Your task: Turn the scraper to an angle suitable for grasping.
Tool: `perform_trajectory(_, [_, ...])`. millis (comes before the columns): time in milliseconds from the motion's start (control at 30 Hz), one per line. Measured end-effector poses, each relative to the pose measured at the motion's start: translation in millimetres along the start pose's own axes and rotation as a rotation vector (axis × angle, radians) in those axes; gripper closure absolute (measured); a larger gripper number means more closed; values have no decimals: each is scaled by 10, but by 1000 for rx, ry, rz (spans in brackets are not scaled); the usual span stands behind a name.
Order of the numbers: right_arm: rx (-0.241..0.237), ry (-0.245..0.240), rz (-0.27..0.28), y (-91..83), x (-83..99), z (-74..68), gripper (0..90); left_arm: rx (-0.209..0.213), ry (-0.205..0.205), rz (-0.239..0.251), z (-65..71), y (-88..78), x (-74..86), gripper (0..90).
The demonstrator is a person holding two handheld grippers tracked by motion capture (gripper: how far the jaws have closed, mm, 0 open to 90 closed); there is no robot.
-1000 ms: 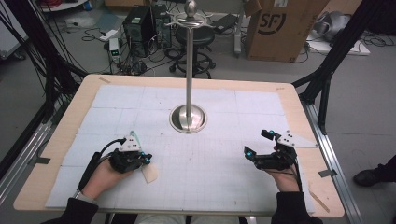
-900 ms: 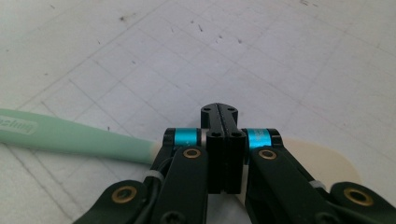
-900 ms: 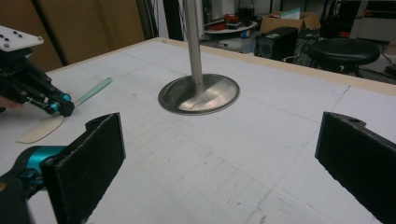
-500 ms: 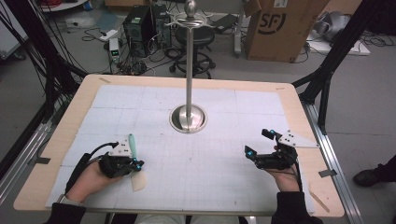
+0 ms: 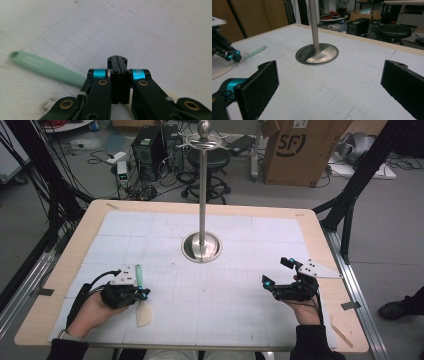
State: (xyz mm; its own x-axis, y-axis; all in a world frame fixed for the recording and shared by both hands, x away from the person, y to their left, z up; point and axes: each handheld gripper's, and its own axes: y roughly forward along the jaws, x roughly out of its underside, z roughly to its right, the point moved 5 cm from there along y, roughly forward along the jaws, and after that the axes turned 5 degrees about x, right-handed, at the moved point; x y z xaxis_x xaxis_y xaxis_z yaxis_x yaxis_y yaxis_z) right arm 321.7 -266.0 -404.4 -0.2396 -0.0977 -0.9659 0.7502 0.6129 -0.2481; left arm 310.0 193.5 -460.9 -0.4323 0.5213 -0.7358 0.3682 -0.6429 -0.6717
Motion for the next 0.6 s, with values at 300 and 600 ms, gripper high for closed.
perform_trajectory(300, [-3,-1,-4,5,5,5,7,-163,-111,20,-383,-122,190,900])
perform_trajectory(600, [-24,-10,-21,43,27,-20,7,-199,-154,0,-429,-69,196,900])
